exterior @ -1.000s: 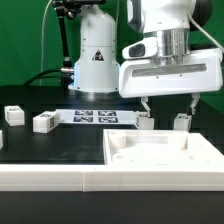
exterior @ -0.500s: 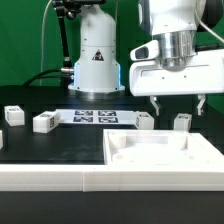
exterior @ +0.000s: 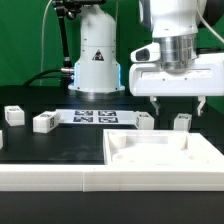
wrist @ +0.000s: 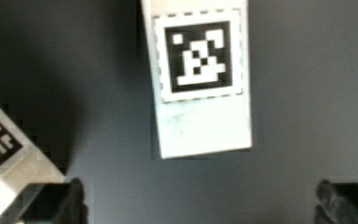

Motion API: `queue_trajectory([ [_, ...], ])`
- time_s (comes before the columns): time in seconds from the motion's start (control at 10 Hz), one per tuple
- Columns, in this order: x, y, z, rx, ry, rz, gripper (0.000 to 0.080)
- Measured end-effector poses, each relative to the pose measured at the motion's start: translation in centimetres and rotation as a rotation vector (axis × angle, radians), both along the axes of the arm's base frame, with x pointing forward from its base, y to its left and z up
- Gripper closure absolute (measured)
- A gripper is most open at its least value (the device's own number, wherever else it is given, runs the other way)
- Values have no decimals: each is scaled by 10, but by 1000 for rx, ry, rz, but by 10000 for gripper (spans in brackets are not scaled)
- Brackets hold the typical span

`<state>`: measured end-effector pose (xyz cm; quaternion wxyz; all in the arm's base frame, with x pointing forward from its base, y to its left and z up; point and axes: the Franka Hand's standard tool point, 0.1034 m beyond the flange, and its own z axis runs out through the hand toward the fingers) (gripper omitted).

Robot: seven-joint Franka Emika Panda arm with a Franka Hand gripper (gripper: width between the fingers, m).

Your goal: Assemble one leg

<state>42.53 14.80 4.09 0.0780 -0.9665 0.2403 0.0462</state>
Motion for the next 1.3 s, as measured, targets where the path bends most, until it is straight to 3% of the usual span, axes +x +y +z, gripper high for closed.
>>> queue_trajectory([
  [0.3, 2, -7, -2, 83, 175, 32, 150],
  [0.8, 0, 8, 0, 198, 466, 59, 150],
  [1.3, -19, 11, -19, 297, 732, 89, 150],
])
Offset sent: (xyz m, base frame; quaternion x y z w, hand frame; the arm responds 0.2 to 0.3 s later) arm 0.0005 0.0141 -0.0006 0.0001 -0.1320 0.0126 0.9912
